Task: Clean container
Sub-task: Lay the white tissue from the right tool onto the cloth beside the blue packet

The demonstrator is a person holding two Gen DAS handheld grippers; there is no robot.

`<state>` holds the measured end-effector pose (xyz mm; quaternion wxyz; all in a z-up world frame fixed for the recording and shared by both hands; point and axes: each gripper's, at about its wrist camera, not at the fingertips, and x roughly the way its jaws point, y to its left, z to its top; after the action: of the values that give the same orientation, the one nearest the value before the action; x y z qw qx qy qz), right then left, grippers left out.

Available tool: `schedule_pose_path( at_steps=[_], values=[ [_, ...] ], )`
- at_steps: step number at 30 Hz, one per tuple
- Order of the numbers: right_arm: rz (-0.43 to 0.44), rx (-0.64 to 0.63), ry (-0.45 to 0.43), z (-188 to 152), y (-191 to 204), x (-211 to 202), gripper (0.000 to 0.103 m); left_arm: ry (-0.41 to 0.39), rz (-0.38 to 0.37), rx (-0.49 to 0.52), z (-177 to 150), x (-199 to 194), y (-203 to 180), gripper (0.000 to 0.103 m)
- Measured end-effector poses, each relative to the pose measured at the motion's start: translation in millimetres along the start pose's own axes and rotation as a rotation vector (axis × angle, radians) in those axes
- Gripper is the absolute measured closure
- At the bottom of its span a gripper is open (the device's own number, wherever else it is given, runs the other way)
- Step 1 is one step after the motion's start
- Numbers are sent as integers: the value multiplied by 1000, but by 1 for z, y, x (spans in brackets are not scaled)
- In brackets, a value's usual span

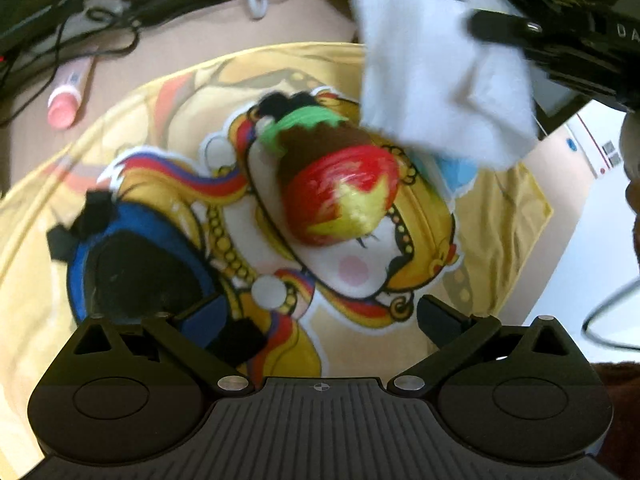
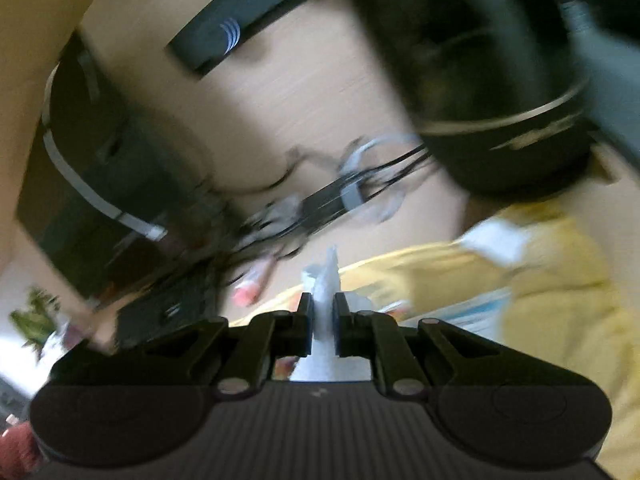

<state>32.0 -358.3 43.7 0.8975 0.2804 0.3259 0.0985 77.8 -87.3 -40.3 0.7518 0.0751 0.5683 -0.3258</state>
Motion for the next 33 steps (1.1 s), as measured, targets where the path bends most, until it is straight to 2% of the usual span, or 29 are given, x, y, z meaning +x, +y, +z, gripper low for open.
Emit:
schedule_pose_path(
  at_steps=[2,5,7,11,13,15,18,20,23,25,27,28,29,31,33],
  values=[
    [-40,56,-24,5,-23,-12,92,-6,-3,-12,0,-1,1,0],
    [-65,125,-4,1,-56,-15,88,-9,0,-2,4,-1,-3,0],
    [-139,139,30,-8,-72,-6,88,-4,5,16,6,0,-9,0],
    [-269,86,67,-27,-89,7,88,5,11,42,8,-1,-19,0],
    [-323,57,73,-33,-95,9,88,-23,-21,49,13,-7,-26,0],
    [-334,58,69,-36,-103,8,88,-90,-91,76,27,-16,-41,0],
    [-324,71,46,-32,-110,5,88,-201,-184,152,56,-21,-73,0],
    [-297,81,23,-27,-110,0,88,-237,-185,213,73,-6,-95,0],
    [-188,122,-22,-18,-102,-13,88,-224,-107,270,85,28,-116,0],
    [-107,123,-64,-12,-89,-23,88,-206,-81,283,84,44,-119,2],
    [-30,129,-96,-6,-75,-28,88,-187,-106,315,80,52,-121,15],
    [32,148,-104,-3,-70,-29,88,-178,-117,339,77,55,-123,27],
    [81,164,-105,-1,-67,-29,88,-173,-115,358,76,56,-125,27],
    [126,158,-89,0,-60,-22,88,-156,-102,380,75,60,-128,26],
    [20,70,-80,-2,-54,-16,69,-128,-95,371,76,65,-126,22]
  ],
)
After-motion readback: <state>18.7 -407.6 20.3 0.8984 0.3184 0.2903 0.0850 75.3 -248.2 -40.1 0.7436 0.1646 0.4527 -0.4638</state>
